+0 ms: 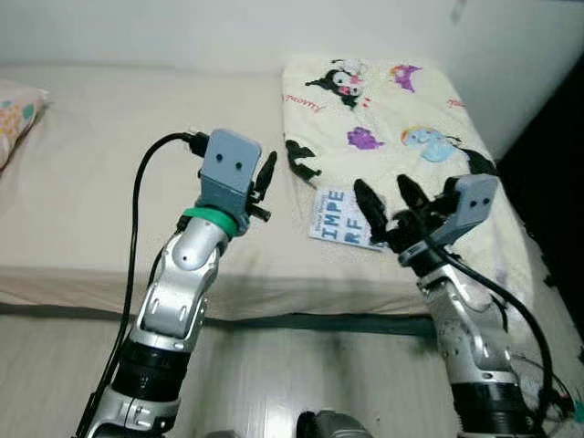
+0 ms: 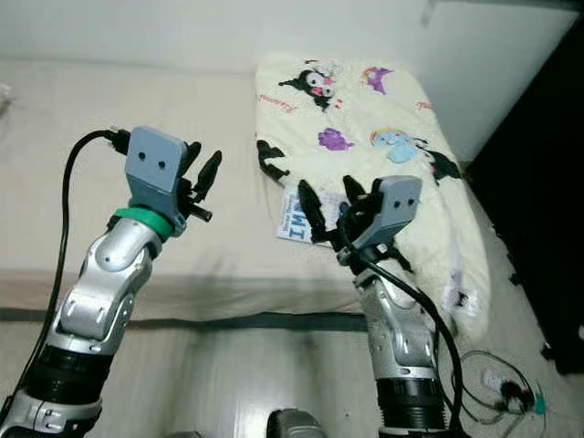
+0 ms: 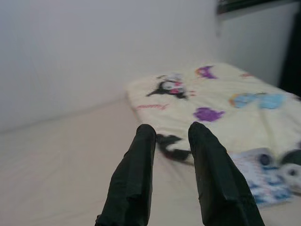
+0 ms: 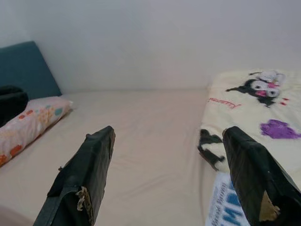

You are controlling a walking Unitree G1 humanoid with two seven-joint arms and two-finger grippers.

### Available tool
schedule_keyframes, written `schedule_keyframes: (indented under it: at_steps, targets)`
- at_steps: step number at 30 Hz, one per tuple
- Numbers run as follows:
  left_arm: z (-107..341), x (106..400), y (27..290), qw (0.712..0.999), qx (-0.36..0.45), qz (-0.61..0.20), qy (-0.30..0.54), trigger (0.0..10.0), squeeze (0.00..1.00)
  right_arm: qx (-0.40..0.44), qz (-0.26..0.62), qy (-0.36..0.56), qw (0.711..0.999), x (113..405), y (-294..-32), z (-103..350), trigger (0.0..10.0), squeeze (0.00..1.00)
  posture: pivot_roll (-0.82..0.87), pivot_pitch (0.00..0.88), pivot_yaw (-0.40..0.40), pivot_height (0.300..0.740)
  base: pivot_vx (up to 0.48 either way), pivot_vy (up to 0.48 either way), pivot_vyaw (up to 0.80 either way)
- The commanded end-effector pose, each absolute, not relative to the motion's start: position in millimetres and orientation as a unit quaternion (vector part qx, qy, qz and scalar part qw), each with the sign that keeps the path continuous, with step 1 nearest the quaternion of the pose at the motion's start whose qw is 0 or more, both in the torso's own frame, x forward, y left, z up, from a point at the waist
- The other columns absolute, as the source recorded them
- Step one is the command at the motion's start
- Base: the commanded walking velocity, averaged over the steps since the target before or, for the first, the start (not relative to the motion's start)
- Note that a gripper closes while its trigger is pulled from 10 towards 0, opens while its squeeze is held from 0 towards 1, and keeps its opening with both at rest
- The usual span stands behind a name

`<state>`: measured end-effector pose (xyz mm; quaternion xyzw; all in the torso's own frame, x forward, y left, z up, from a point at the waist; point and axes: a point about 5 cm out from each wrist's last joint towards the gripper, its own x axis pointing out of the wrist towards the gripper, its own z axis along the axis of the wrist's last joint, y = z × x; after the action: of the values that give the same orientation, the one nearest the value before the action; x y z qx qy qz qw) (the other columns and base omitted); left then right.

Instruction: Clean up the room

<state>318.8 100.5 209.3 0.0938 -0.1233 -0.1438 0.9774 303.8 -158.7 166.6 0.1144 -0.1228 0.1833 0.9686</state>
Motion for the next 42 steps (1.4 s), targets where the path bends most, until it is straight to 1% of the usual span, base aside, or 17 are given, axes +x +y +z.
schedule_keyframes:
  at_steps: [1,7,25,33,38,42]
  targets:
    - [206,318,103,0.978,0.096,-0.141,-0.120,10.0,0.00,0.116,0.190,-0.116,0.968,303,-155,164,10.0,0.00,-0.06,0.000,0.039,0.740,0.480,0.000,0.00]
    - [206,319,104,0.979,0.092,-0.138,-0.115,10.0,0.00,0.115,0.189,-0.115,0.968,303,-156,164,10.0,0.00,-0.06,0.000,0.039,0.740,0.414,0.000,0.00]
    - [204,317,104,0.980,0.083,-0.143,-0.115,10.0,0.00,0.116,0.182,-0.109,0.970,303,-156,161,10.0,0.00,-0.06,0.000,0.039,0.740,0.000,0.000,0.00]
    - [198,316,102,0.979,0.090,-0.152,-0.104,10.0,0.00,0.116,0.155,-0.100,0.976,304,-161,154,10.0,0.00,-0.06,0.000,0.041,0.710,0.000,0.000,0.00]
    - [191,314,97,0.972,0.124,-0.172,-0.103,10.0,0.00,0.119,0.140,-0.090,0.979,305,-166,148,10.0,0.00,-0.06,0.000,0.041,0.685,0.000,0.000,0.00]
    - [190,313,95,0.970,0.128,-0.177,-0.103,10.0,0.00,0.119,0.138,-0.087,0.979,305,-167,146,10.0,0.00,-0.06,0.000,0.040,0.675,0.000,0.000,0.00]
